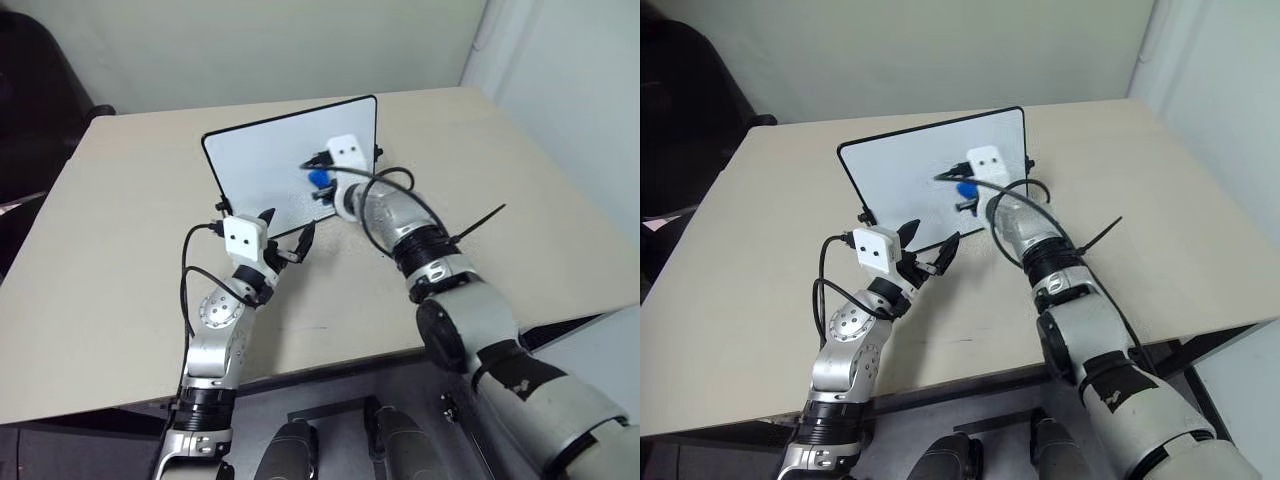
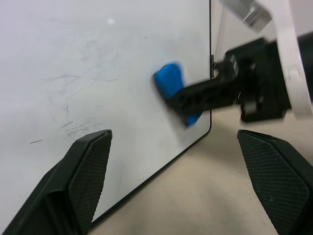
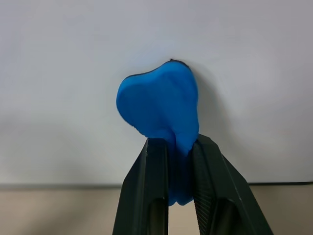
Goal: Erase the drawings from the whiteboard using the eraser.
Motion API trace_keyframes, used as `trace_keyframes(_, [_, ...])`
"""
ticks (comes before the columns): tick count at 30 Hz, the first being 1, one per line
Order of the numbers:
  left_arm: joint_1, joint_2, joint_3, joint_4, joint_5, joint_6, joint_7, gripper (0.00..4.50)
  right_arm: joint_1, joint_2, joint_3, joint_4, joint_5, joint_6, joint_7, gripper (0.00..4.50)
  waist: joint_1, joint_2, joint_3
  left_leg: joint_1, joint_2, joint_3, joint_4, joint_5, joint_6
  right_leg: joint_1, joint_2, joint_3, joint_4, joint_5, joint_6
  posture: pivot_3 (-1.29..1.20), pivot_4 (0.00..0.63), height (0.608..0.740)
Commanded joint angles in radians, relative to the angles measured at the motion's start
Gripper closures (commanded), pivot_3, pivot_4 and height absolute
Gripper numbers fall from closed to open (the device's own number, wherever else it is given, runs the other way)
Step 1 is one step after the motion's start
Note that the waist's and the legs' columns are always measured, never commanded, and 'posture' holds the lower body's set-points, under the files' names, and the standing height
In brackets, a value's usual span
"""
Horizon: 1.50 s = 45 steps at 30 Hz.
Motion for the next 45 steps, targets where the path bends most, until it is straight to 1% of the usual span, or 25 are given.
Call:
trace_keyframes(1, [-0.017, 0.003, 0.0, -0.018, -0.007, -0.021, -0.01, 0.0, -0.05, -0.028, -0.031, 0.012, 0.01, -0.047, -0.041, 4.04, 0.0, 0.0, 0.0, 0.0, 0.0, 0.0, 0.0, 0.0, 0.0, 0.0, 0.0, 0.0, 0.0, 0.0, 0.001, 0.0, 0.15, 0.74])
trace_keyframes(5, [-0.019, 0.004, -0.002, -0.017, -0.007, -0.021, -0.013, 0.0, -0.036, -0.059, -0.031, 0.001, 0.005, -0.027, -0.043, 4.04, -0.002, 0.0, 0.0, 0.001, 0.001, 0.0, 0.0, 0.0, 0.0, -0.001, 0.001, -0.001, 0.0, 0.001, 0.002, 0.0, 0.15, 0.74])
trace_keyframes(7, [-0.019, 0.003, -0.002, -0.018, -0.006, -0.02, -0.014, 0.0, -0.016, -0.073, -0.017, -0.048, 0.008, 0.017, -0.008, 4.04, -0.001, 0.0, 0.0, 0.0, 0.001, 0.0, -0.001, 0.0, 0.0, -0.001, 0.001, -0.001, 0.0, 0.001, 0.002, 0.0, 0.15, 0.74])
trace_keyframes(9, [-0.018, 0.003, -0.003, -0.021, -0.006, -0.018, -0.016, 0.0, 0.032, -0.095, 0.011, -0.172, 0.014, 0.097, 0.05, 4.04, -0.001, 0.0, 0.0, 0.0, 0.001, 0.0, -0.001, -0.001, -0.001, -0.001, 0.001, -0.001, 0.0, 0.003, -0.002, 0.0, 0.15, 0.74])
trace_keyframes(12, [-0.018, 0.003, -0.005, -0.022, -0.005, -0.016, -0.018, 0.0, 0.14, -0.143, 0.05, -0.444, 0.033, 0.257, 0.114, 4.04, 0.003, 0.0, 0.0, 0.0, 0.0, 0.0, -0.001, -0.004, 0.0, -0.001, 0.0, -0.001, -0.001, 0.0, -0.001, 0.0, 0.15, 0.74])
trace_keyframes(15, [-0.014, 0.002, -0.009, -0.028, -0.004, -0.014, -0.019, 0.0, 0.217, -0.19, 0.025, -0.66, 0.08, 0.463, 0.131, 4.04, 0.007, 0.0, 0.0, -0.001, 0.0, 0.001, -0.001, -0.005, 0.002, -0.001, -0.001, -0.002, -0.001, -0.003, -0.001, 0.0, 0.15, 0.74])
trace_keyframes(18, [-0.011, 0.001, -0.014, -0.033, -0.002, -0.013, -0.018, 0.0, 0.27, -0.236, -0.007, -0.823, 0.127, 0.646, 0.137, 4.04, 0.007, 0.0, 0.0, -0.001, -0.001, 0.001, 0.001, -0.006, 0.002, -0.001, -0.001, -0.002, -0.001, -0.005, 0.0, 0.0, 0.15, 0.74])
trace_keyframes(20, [-0.009, -0.001, -0.017, -0.035, -0.002, -0.01, -0.018, 0.0, 0.305, -0.293, -0.035, -0.931, 0.173, 0.824, 0.161, 4.04, 0.009, 0.0, 0.0, -0.001, -0.002, 0.001, 0.001, -0.006, 0.002, -0.001, -0.001, -0.001, 0.0, -0.005, 0.0, 0.0, 0.15, 0.74])
trace_keyframes(22, [-0.006, -0.003, -0.018, -0.032, -0.003, -0.008, -0.015, 0.0, 0.348, -0.344, -0.049, -1.001, 0.187, 0.935, 0.16, 4.04, 0.011, 0.0, 0.0, 0.0, -0.002, 0.001, 0.001, -0.006, 0.003, 0.0, -0.001, -0.001, 0.0, -0.006, 0.001, 0.0, 0.15, 0.74])
trace_keyframes(24, [-0.008, -0.004, -0.018, -0.023, -0.003, -0.01, -0.015, 0.0, 0.404, -0.385, -0.051, -1.048, 0.204, 0.996, 0.17, 4.04, 0.013, 0.0, 0.0, 0.001, -0.002, 0.001, 0.001, -0.006, 0.003, 0.001, -0.001, -0.001, 0.0, -0.006, 0.001, 0.0, 0.15, 0.74])
trace_keyframes(27, [-0.014, -0.005, -0.021, -0.01, -0.004, -0.012, -0.021, 0.0, 0.481, -0.418, -0.064, -1.093, 0.238, 1.084, 0.178, 4.04, 0.013, 0.0, 0.0, 0.004, -0.003, 0.001, 0.002, -0.006, 0.003, 0.005, -0.001, 0.0, 0.0, -0.004, 0.002, 0.0, 0.15, 0.74])
trace_keyframes(28, [-0.014, -0.006, -0.023, -0.008, -0.003, -0.013, -0.022, 0.0, 0.505, -0.43, -0.06, -1.104, 0.26, 1.091, 0.178, 4.04, 0.012, 0.0, 0.0, 0.005, -0.003, 0.001, 0.002, -0.006, 0.004, 0.006, -0.001, 0.0, 0.0, -0.004, 0.003, 0.0, 0.15, 0.74])
trace_keyframes(30, [-0.015, -0.008, -0.027, -0.004, -0.002, -0.014, -0.022, 0.0, 0.551, -0.463, -0.041, -1.137, 0.316, 1.092, 0.188, 4.04, 0.01, 0.0, 0.0, 0.007, -0.003, 0.001, 0.002, -0.005, 0.004, 0.008, -0.001, 0.001, 0.0, -0.007, 0.012, 0.0, 0.15, 0.74])
trace_keyframes(34, [-0.018, -0.013, -0.035, 0.009, 0.002, -0.018, -0.022, 0.0, 0.611, -0.504, -0.008, -1.19, 0.404, 1.092, 0.169, 4.04, 0.009, 0.0, 0.0, 0.01, -0.003, 0.001, 0.002, -0.001, 0.004, 0.012, 0.0, 0.002, 0.0, -0.005, 0.013, 0.0, 0.15, 0.74])
trace_keyframes(36, [-0.02, -0.016, -0.041, 0.015, 0.005, -0.021, -0.023, 0.0, 0.623, -0.508, -0.004, -1.195, 0.427, 1.092, 0.15, 3.45, 0.009, 0.0, 0.0, 0.015, -0.003, 0.001, 0.002, -0.001, 0.004, 0.016, 0.0, 0.002, 0.0, -0.005, 0.014, 0.0, 0.15, 0.74])
trace_keyframes(37, [-0.021, -0.017, -0.043, 0.017, 0.006, -0.022, -0.023, 0.0, 0.624, -0.509, -0.005, -1.196, 0.436, 1.092, 0.142, 3.27, 0.008, 0.0, 0.0, 0.018, -0.003, 0.0, 0.002, -0.001, 0.004, 0.019, 0.0, 0.002, -0.001, -0.006, 0.014, 0.0, 0.15, 0.74])
trace_keyframes(40, [-0.023, -0.018, -0.047, 0.02, 0.007, -0.025, -0.025, 0.0, 0.624, -0.508, -0.011, -1.2, 0.456, 1.092, 0.119, 2.32, 0.008, 0.0, 0.0, 0.018, -0.003, 0.0, 0.002, -0.001, 0.005, 0.02, 0.0, 0.002, -0.005, -0.006, 0.015, 0.0, 0.15, 0.74])
trace_keyframes(42, [-0.023, -0.019, -0.05, 0.02, 0.007, -0.025, -0.025, 0.0, 0.624, -0.51, -0.013, -1.209, 0.463, 1.092, 0.109, 1.61, 0.009, 0.0, 0.0, 0.018, -0.003, 0.0, 0.002, -0.001, 0.005, 0.021, 0.001, 0.002, -0.008, -0.006, 0.015, 0.0, 0.15, 0.74])
trace_keyframes(44, [-0.023, -0.021, -0.052, 0.02, 0.008, -0.026, -0.024, 0.0, 0.617, -0.487, -0.055, -1.251, 0.435, 1.081, 0.1, 0.98, 0.009, 0.0, 0.0, 0.017, -0.003, 0.0, 0.002, -0.001, 0.006, 0.022, 0.001, 0.002, -0.013, -0.006, 0.016, 0.0, 0.15, 0.74])
trace_keyframes(45, [-0.022, -0.022, -0.052, 0.02, 0.008, -0.026, -0.024, 0.0, 0.622, -0.485, -0.082, -1.281, 0.434, 1.041, 0.107, 0.98, 0.009, 0.0, 0.0, 0.017, -0.003, 0.0, 0.002, -0.001, 0.006, 0.022, 0.001, 0.002, -0.014, -0.006, 0.017, 0.0, 0.15, 0.74])
